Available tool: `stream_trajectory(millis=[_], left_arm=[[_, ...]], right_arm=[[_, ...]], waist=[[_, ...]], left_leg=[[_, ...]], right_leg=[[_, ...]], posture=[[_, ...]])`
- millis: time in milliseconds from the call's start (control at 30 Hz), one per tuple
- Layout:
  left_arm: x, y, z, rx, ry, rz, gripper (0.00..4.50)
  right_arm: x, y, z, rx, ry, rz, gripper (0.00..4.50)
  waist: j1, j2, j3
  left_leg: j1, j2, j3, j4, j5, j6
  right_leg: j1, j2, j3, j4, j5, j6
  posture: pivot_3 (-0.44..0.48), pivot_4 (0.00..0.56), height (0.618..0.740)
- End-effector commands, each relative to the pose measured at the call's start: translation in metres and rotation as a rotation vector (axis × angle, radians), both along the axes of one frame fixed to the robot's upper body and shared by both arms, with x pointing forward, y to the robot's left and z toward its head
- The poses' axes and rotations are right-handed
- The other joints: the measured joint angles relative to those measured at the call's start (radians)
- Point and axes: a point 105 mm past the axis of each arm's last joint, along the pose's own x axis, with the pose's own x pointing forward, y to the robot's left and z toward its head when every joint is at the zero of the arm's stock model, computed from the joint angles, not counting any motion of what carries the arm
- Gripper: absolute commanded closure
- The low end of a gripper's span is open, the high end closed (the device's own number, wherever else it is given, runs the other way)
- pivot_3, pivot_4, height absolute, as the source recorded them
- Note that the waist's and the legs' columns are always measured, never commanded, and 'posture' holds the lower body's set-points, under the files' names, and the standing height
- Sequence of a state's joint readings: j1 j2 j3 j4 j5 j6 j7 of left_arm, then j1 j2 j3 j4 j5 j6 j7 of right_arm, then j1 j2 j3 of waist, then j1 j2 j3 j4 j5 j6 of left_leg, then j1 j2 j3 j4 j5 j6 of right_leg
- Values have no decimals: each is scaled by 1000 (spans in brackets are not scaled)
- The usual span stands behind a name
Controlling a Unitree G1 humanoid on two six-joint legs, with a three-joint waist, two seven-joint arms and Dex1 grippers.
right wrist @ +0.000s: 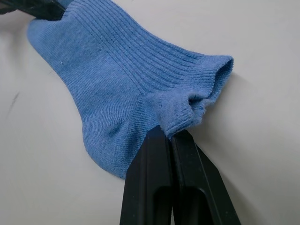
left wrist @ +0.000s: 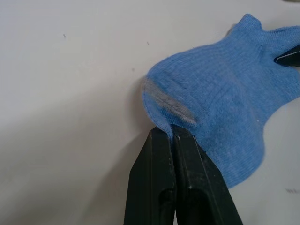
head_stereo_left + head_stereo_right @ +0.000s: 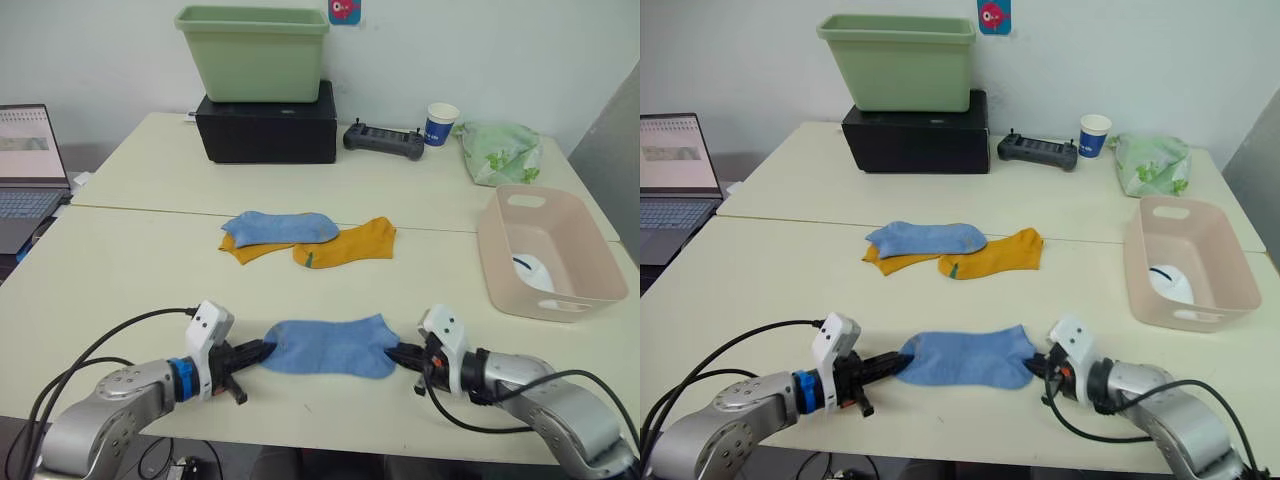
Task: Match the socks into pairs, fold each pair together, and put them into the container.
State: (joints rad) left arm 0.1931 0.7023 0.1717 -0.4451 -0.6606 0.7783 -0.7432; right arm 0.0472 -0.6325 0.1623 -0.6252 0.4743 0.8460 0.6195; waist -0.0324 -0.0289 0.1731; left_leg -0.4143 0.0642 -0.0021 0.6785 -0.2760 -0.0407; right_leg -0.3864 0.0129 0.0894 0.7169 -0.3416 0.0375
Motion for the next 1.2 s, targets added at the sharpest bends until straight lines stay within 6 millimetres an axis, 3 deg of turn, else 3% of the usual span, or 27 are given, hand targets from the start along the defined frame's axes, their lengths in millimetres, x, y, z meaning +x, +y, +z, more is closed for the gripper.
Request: stream_trajectory(millis=[33, 400, 500, 700, 867, 933, 1067, 1200], left_arm=[[-8, 0, 6, 6, -5, -23, 4475], [-11, 7, -6, 16, 2, 65, 4475], [-11, 12, -2, 32, -41, 69, 3880], [-15, 24, 7, 74, -98, 76, 2107], [-10, 54, 40, 103, -227, 193, 544], [-5, 61, 41, 121, -265, 253, 14], [3, 61, 43, 145, -344, 339, 14], [4, 73, 39, 166, -398, 433, 14]], right_arm=[[-7, 0, 11, 23, -26, 22, 4500], [-6, -2, 5, 22, 5, 0, 4500], [-4, -8, 6, 14, -10, -2, 3814], [4, -17, 15, 24, -65, -37, 1714], [5, -22, 42, 115, -182, -72, 2], [8, -23, 46, 134, -223, -103, 0], [16, -34, 46, 149, -255, -179, 0], [21, -35, 45, 130, -323, -216, 0]], waist=[[0, 0, 0], [1, 0, 0], [1, -1, -1], [-1, -1, -1], [1, -1, -1], [1, -1, -1], [1, -2, -1], [1, -3, -2]], left_leg=[[0, 0, 0, 0, 0, 0], [1, 0, 1, 0, 0, 0], [1, 0, 1, 0, 0, 0], [3, 0, 1, 0, 0, 0], [3, 0, 1, 0, 0, 0], [3, 0, 1, 0, 0, 0], [3, 0, 2, 0, 0, 0], [3, 0, 1, 0, 0, 0]], right_leg=[[0, 0, 0, 0, 0, 0], [1, 0, 0, 0, 0, 0], [1, 0, 0, 0, 0, 0], [2, 1, 1, 0, 0, 0], [2, 1, 1, 0, 0, 0], [2, 1, 1, 0, 0, 0], [3, 0, 2, -1, 0, 0], [3, 1, 1, -1, 0, 0]], posture=[[0, 150, 696], [0, 150, 696], [0, 150, 696], [0, 150, 696], [0, 150, 696], [0, 150, 696], [0, 150, 696], [0, 150, 696]])
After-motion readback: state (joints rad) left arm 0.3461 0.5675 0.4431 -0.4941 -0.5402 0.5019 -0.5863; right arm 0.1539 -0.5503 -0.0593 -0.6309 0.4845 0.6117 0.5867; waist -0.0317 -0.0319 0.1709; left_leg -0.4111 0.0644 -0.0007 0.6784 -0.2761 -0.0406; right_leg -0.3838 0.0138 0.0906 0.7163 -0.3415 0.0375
